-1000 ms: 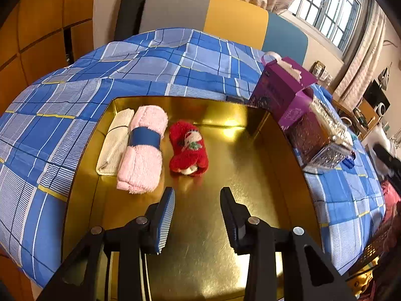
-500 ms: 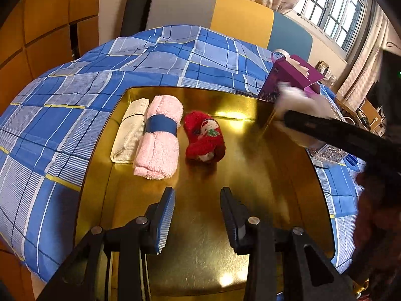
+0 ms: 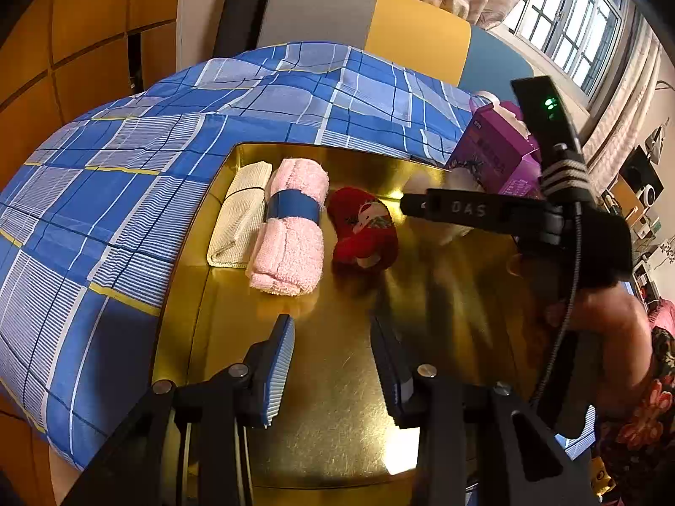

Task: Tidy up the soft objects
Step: 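Carry the white cotton bundle to the gold tray and release it with right tool, then move both tools from the tray toward the blue plush bear and tissue pack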

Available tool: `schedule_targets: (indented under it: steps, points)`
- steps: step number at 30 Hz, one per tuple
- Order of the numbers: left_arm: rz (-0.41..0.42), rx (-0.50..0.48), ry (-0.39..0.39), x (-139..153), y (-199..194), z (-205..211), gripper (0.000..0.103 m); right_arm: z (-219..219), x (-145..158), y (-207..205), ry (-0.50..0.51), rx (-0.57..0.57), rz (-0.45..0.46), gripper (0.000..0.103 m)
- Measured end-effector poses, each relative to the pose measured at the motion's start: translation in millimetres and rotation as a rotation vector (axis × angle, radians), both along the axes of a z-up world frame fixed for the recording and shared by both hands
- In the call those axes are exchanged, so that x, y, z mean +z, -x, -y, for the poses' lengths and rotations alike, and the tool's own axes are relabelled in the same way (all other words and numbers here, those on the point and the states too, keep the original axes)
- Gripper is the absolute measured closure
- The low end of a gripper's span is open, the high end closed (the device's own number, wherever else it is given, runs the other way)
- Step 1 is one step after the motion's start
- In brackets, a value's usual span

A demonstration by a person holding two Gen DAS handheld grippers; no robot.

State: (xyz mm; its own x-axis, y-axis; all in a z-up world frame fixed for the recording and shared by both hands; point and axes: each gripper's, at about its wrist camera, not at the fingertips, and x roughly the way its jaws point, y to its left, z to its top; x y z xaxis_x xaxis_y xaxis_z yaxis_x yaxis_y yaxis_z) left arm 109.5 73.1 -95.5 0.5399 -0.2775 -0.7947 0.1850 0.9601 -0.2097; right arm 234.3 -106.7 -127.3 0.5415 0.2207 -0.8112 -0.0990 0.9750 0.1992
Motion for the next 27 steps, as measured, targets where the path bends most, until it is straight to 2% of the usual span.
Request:
schedule_targets:
  steps: [4, 10, 17, 21, 27]
  points:
    - [0.005, 0.001, 0.0, 2, 0, 0, 0.066, 5, 6, 6, -0.026, -0.007, 0.03, 0.029]
    - [0.013, 0.001, 0.01, 4, 0, 5, 0.066, 33, 47, 41, -0.129, -0.046, 0.166, 0.026]
    - [0.015, -0.04, 0.027, 6, 5, 21, 0.066, 70, 81, 90, -0.156, -0.123, 0.274, 0.024]
    - [0.025, -0.068, 0.03, 10, 9, 32, 0.066, 93, 80, 114, -0.113, -0.176, 0.271, 0.024]
    - [0.029, -0.125, 0.056, 15, 19, 53, 0.066, 138, 61, 147, -0.05, -0.27, 0.221, 0.024]
